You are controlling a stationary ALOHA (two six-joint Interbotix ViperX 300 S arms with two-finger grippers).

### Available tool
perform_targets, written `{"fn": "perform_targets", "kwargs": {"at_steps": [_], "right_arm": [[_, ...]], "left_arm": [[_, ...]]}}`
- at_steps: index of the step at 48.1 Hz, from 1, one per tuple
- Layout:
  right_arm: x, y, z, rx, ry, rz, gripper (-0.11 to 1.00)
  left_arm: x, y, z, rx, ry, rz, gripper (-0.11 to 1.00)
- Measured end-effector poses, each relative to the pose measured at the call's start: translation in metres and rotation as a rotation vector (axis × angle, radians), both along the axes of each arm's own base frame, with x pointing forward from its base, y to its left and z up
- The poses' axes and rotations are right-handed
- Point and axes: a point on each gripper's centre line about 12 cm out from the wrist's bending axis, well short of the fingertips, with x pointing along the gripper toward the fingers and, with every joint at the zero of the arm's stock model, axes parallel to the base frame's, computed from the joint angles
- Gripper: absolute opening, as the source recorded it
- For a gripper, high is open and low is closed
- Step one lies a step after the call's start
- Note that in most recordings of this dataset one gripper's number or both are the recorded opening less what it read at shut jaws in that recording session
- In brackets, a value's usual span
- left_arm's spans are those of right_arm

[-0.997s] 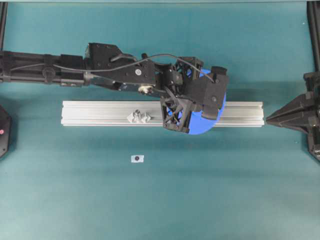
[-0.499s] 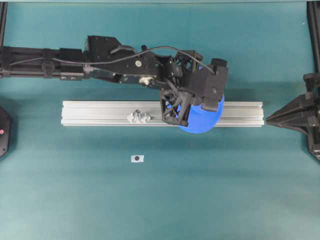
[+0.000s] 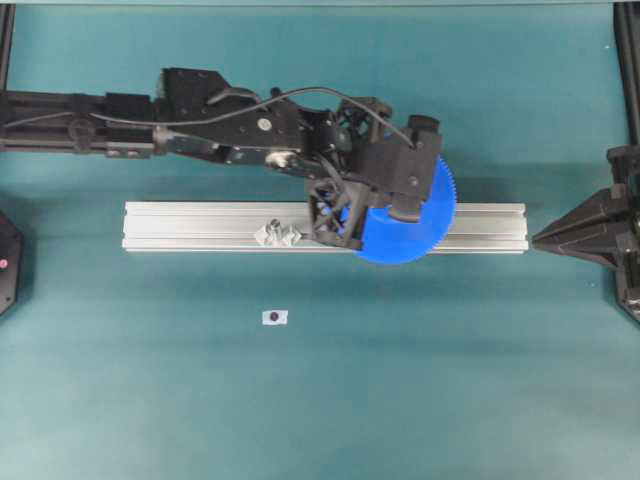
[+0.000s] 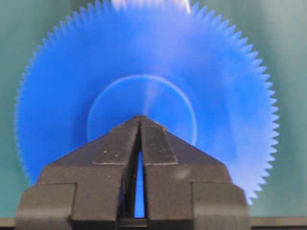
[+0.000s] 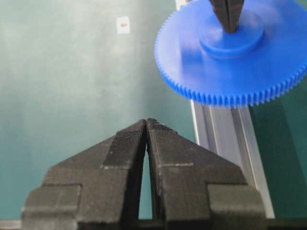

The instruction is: Insert the large gear onto the shaft.

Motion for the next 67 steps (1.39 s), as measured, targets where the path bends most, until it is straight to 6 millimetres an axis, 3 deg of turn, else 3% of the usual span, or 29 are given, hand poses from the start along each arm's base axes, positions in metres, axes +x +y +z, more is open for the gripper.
{"fn": "perform_targets", "kwargs": {"at_steps": [22,62,67], "right_arm": [[0.000,0.000,-0.001,0.000,0.003,0.000,0.13],[0.000,0.000,0.000,0.000,0.000,0.000,0.13],[0.000,0.000,-0.001,0.000,0.002,-0.001,0.13]], "left_arm": [[0.025,-0.004,0.009,0.012,-0.080,-0.017,0.01],[0.019,-0.009,0.006,0.005,-0.046,-0.021,0.01],[0.018,-0.009,0.007,0.005,-0.046,-0.020,0.06]]}}
